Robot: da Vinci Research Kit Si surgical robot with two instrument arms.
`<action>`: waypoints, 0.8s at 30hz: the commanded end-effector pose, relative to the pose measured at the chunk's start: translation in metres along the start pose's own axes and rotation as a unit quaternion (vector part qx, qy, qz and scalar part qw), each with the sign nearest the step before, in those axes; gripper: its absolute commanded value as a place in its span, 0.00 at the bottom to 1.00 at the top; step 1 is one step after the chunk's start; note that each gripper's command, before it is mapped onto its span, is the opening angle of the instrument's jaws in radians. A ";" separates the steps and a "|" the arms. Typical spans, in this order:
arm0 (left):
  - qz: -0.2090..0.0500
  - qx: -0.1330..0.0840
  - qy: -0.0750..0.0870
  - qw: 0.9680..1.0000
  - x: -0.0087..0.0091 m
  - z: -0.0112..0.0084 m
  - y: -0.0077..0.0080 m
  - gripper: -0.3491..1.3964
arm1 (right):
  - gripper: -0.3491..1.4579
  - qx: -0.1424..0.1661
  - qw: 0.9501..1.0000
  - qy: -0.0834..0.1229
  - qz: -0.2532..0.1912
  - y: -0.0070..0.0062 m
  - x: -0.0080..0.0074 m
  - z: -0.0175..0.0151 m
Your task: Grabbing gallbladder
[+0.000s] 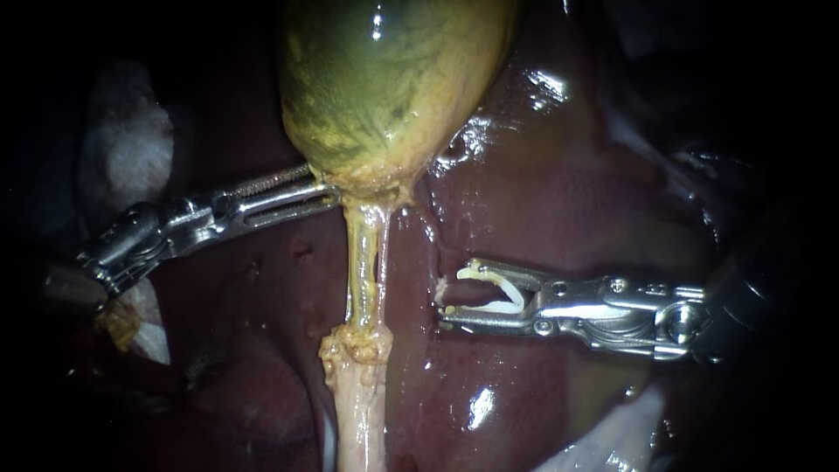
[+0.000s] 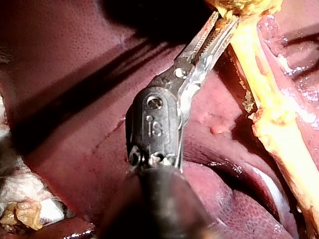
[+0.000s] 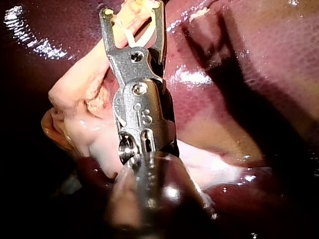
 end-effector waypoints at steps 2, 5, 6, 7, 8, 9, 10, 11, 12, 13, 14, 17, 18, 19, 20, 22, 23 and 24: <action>-0.003 0.001 -0.001 1.000 0.0000 -0.0001 0.0002 0.20 | 0.52 0.000 1.000 0.000 0.000 0.0000 0.0000 0.0000; -0.006 0.003 -0.002 1.000 -0.0001 -0.0003 0.0005 0.20 | 0.52 0.000 1.000 0.000 0.000 0.0000 0.0000 0.0000; -0.006 0.003 -0.002 1.000 -0.0001 -0.0003 0.0005 0.20 | 0.52 0.000 1.000 0.000 0.000 0.0000 0.0000 0.0000; -0.006 0.004 -0.002 1.000 -0.0001 -0.0003 0.0006 0.20 | 0.52 0.000 1.000 0.000 0.000 0.0000 0.0000 0.0000; -0.006 0.004 -0.002 1.000 -0.0001 -0.0003 0.0006 0.20 | 0.52 0.000 1.000 0.000 0.000 0.0000 0.0000 0.0000; -0.006 0.004 -0.002 1.000 -0.0001 -0.0004 0.0006 0.19 | 0.52 0.000 1.000 0.000 0.000 0.0000 0.0000 0.0000; -0.006 0.004 -0.002 1.000 -0.0001 -0.0004 0.0006 0.18 | 0.52 0.000 1.000 0.000 0.000 0.0000 0.0000 0.0000; -0.006 0.004 -0.002 1.000 -0.0001 -0.0004 0.0006 0.18 | 0.52 0.000 1.000 0.000 0.000 0.0000 0.0000 0.0000; -0.006 0.004 -0.002 1.000 0.0000 -0.0005 0.0006 0.18 | 0.52 0.000 1.000 0.000 0.000 0.0000 0.0000 0.0000; -0.007 0.003 -0.003 1.000 0.0000 -0.0007 0.0006 0.17 | 0.52 0.000 1.000 0.000 0.000 -0.0001 0.0000 0.0000; -0.010 0.003 -0.003 1.000 0.0001 -0.0010 0.0007 0.17 | 0.52 0.000 1.000 0.000 0.000 -0.0001 0.0000 0.0000; -0.011 0.000 -0.004 1.000 0.0002 -0.0020 0.0008 0.17 | 0.52 0.000 1.000 0.000 0.000 -0.0001 0.0000 0.0000; -0.011 -0.001 -0.004 1.000 0.0003 -0.0024 0.0008 0.17 | 0.52 0.000 1.000 0.000 0.000 -0.0001 0.0000 0.0000; -0.011 -0.002 -0.005 1.000 0.0003 -0.0029 0.0009 0.17 | 0.52 0.000 1.000 0.000 0.000 -0.0001 0.0000 0.0000; -0.011 -0.003 -0.005 1.000 0.0004 -0.0033 0.0009 0.17 | 0.52 0.000 1.000 0.000 0.000 -0.0001 0.0000 0.0000; -0.011 -0.005 -0.006 1.000 0.0004 -0.0043 0.0009 0.18 | 0.52 0.000 1.000 0.000 0.000 -0.0001 0.0000 0.0000; -0.011 -0.006 -0.007 1.000 0.0004 -0.0048 0.0009 0.18 | 0.52 0.000 1.000 0.000 0.000 -0.0001 0.0000 0.0000; -0.012 -0.007 -0.007 1.000 0.0004 -0.0052 0.0009 0.18 | 0.52 0.000 1.000 0.000 0.000 -0.0001 0.0000 0.0000</action>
